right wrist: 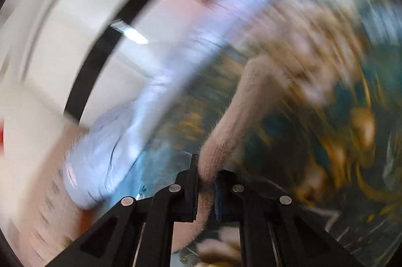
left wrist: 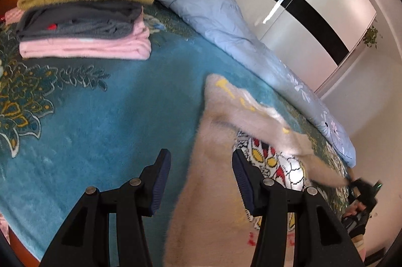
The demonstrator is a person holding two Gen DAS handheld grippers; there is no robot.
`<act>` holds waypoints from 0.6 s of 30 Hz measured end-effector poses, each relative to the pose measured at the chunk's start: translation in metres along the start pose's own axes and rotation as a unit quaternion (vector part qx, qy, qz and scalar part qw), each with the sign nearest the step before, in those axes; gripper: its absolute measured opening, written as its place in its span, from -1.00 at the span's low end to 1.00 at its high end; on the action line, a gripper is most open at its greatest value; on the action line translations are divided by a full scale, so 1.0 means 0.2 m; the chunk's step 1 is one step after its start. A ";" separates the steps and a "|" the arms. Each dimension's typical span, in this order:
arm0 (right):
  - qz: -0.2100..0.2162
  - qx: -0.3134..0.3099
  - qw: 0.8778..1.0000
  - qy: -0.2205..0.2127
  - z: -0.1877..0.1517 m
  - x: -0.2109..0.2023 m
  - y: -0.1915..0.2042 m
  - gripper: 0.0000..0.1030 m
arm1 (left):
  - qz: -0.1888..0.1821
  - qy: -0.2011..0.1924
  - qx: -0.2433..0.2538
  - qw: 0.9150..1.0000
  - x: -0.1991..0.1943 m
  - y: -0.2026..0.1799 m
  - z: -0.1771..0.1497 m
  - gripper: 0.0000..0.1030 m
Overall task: Fold clothes
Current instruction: 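Grasp the other sleeve with the right gripper and lift it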
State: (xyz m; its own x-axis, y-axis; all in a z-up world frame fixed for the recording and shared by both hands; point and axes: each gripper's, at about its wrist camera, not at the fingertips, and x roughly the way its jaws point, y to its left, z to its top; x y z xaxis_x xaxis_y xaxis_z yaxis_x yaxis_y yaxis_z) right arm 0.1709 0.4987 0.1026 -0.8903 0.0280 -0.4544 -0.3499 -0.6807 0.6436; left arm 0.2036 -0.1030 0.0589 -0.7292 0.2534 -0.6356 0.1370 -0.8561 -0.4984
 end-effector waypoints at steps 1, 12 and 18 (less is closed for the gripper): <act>0.012 -0.041 0.999 -0.014 -0.01 -0.04 0.09 -0.80 | -0.001 0.006 -0.002 1.000 0.02 0.02 0.00 0.01; 0.039 -0.135 0.990 -0.010 -0.11 -0.06 0.64 -0.80 | -0.074 0.042 -0.032 0.996 0.14 0.24 -0.01 0.01; 0.061 -0.192 0.980 0.007 -0.17 -0.03 1.15 -0.80 | -0.105 0.050 -0.048 0.992 0.15 0.28 0.00 0.08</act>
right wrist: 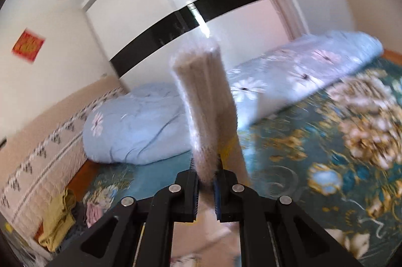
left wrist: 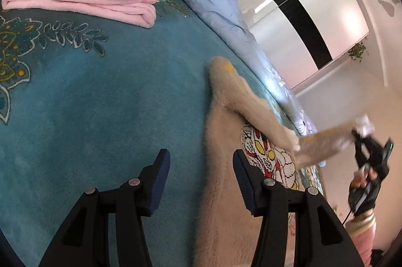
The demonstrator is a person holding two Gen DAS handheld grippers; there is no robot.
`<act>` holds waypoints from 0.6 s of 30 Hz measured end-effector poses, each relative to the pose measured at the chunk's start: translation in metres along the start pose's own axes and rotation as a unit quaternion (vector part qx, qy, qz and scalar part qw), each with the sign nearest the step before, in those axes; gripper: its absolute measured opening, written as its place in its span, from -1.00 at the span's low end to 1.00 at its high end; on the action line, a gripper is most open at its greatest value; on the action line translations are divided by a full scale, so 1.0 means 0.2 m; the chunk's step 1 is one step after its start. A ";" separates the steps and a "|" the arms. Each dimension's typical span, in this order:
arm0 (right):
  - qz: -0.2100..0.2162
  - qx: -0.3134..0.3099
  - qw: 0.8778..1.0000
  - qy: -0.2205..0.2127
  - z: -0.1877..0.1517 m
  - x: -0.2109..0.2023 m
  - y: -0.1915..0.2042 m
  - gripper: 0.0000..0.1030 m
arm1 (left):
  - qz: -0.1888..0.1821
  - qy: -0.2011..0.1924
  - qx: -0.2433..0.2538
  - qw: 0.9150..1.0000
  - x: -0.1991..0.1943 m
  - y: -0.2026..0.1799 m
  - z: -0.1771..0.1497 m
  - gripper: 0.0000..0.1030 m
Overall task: Fold clothes
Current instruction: 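Grasp the other sleeve with the right gripper and lift it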
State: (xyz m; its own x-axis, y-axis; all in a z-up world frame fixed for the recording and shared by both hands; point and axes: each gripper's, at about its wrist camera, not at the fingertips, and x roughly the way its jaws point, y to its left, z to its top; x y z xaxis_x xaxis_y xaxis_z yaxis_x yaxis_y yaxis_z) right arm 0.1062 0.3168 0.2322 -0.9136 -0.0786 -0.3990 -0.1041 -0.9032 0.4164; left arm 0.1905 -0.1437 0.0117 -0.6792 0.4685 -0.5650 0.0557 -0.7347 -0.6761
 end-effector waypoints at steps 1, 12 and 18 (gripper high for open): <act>0.004 -0.012 1.000 0.008 -0.01 0.02 0.08 -0.80 | -0.001 0.000 0.000 1.000 0.00 0.00 0.00 0.08; 0.016 -0.160 0.977 0.142 -0.50 0.41 0.76 -0.80 | 0.025 -0.026 0.012 0.999 -0.05 0.00 0.02 0.14; -0.025 -0.229 0.950 0.209 -0.87 0.63 0.84 -0.80 | 0.019 -0.029 0.007 0.999 -0.07 0.01 0.04 0.15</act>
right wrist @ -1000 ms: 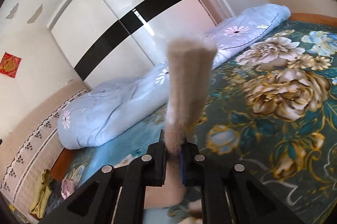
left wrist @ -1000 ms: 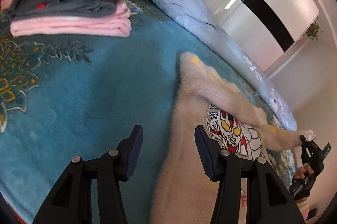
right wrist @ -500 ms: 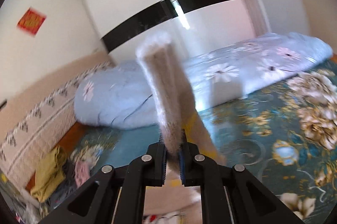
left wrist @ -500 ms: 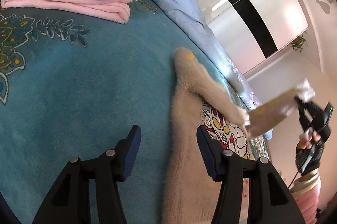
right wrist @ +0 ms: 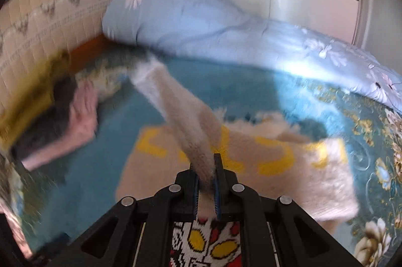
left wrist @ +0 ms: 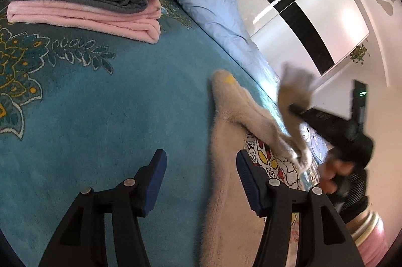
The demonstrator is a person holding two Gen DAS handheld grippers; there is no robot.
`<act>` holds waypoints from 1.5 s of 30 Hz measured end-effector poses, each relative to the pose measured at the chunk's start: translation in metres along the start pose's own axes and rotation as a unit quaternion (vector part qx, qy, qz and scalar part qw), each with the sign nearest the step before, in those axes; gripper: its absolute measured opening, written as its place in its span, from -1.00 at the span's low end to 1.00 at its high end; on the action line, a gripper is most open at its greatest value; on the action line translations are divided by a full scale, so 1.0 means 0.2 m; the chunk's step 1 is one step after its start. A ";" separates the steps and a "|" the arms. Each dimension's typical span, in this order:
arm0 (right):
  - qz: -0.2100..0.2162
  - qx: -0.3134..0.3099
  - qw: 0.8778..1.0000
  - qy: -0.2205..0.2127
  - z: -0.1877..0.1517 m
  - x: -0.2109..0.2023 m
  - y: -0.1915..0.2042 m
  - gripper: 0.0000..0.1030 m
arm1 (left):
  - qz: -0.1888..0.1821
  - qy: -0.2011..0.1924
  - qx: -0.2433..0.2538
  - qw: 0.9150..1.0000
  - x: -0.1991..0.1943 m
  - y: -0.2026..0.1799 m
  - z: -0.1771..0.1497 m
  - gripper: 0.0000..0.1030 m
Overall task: Fold clothes
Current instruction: 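Grasp the other sleeve with the right gripper and lift it, then fold the held sleeve across the sweater body with the right gripper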
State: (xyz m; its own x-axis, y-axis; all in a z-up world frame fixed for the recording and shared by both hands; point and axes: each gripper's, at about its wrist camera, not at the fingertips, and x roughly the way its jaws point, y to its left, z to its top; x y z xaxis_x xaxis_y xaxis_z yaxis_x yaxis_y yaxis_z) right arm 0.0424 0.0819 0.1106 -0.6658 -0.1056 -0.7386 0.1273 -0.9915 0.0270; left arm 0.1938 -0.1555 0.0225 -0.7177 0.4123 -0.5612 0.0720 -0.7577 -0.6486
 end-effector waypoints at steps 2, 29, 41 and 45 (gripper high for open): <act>-0.008 -0.008 1.000 0.017 -0.04 0.07 0.04 -0.80 | 0.001 0.002 0.000 1.000 0.00 0.00 0.00 0.15; 0.113 -0.091 0.989 0.021 -0.10 -0.18 0.21 0.19 | -0.004 0.011 -0.007 1.000 0.00 -0.01 -0.04 0.18; 0.004 -0.188 0.980 0.062 -0.26 0.03 0.32 0.19 | -0.013 -0.002 0.006 1.000 -0.02 -0.03 -0.04 0.27; -0.032 -0.199 0.977 0.066 -0.27 0.09 0.33 -0.18 | -0.007 -0.004 0.020 1.000 -0.02 -0.06 -0.04 0.37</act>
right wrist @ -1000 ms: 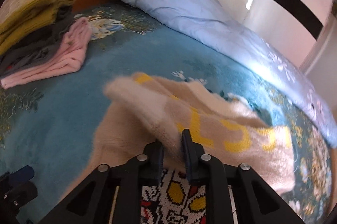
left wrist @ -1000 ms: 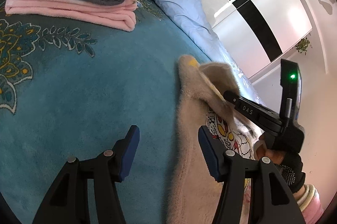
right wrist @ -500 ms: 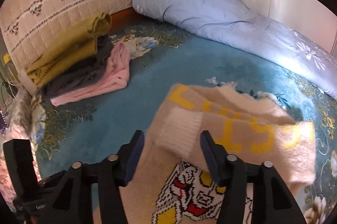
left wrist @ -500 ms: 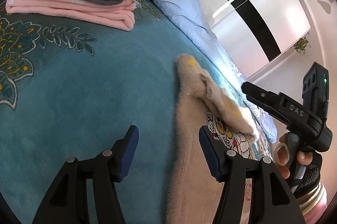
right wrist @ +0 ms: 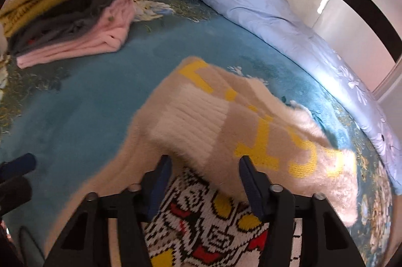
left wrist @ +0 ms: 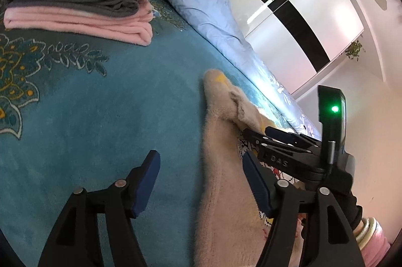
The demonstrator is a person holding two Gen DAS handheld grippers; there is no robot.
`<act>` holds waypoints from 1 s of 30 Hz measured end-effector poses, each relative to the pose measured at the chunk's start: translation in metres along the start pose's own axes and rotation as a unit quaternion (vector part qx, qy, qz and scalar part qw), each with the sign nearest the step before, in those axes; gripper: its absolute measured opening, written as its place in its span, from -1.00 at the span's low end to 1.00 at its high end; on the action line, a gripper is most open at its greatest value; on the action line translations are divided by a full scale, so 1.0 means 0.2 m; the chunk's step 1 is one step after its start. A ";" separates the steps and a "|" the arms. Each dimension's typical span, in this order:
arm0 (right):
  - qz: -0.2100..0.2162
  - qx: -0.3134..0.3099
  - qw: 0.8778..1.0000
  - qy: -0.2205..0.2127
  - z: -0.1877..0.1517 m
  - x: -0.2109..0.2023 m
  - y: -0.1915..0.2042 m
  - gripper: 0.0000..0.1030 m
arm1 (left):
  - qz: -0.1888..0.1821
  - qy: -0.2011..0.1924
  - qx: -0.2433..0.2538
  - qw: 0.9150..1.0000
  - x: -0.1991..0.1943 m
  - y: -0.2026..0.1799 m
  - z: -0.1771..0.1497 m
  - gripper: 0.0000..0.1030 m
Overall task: Fold clothes
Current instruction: 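Fold the held sleeve across the sweater body with the right gripper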
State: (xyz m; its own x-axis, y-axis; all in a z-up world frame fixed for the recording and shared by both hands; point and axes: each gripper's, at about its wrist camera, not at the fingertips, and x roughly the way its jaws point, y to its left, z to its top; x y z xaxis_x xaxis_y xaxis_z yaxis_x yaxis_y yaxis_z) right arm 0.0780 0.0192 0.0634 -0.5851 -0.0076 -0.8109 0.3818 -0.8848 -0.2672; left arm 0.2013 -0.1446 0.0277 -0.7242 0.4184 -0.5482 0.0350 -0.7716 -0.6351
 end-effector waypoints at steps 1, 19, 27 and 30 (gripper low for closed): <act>-0.002 0.007 1.000 0.006 0.00 0.01 -0.02 -0.38 | 0.003 0.001 0.003 1.000 0.01 -0.01 0.00 0.37; 0.025 0.128 0.991 -0.043 0.29 -0.07 -0.08 -0.79 | 0.021 -0.040 0.018 0.999 -0.02 0.01 0.02 0.37; 0.033 0.119 0.992 -0.001 0.24 0.09 0.01 -0.71 | 0.000 -0.030 0.016 0.999 0.00 0.02 0.02 0.37; 0.042 0.115 0.993 -0.001 0.24 0.06 -0.02 -0.56 | -0.004 -0.017 0.019 1.000 0.02 0.01 0.01 0.38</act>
State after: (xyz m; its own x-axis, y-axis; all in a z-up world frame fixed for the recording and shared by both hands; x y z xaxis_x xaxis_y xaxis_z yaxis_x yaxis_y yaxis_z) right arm 0.0352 -0.0002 0.0806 -0.5605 -0.0864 -0.8236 0.2565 -0.9638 -0.0735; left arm 0.1963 -0.1450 0.0250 -0.7473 0.4091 -0.5236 0.0024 -0.7863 -0.6178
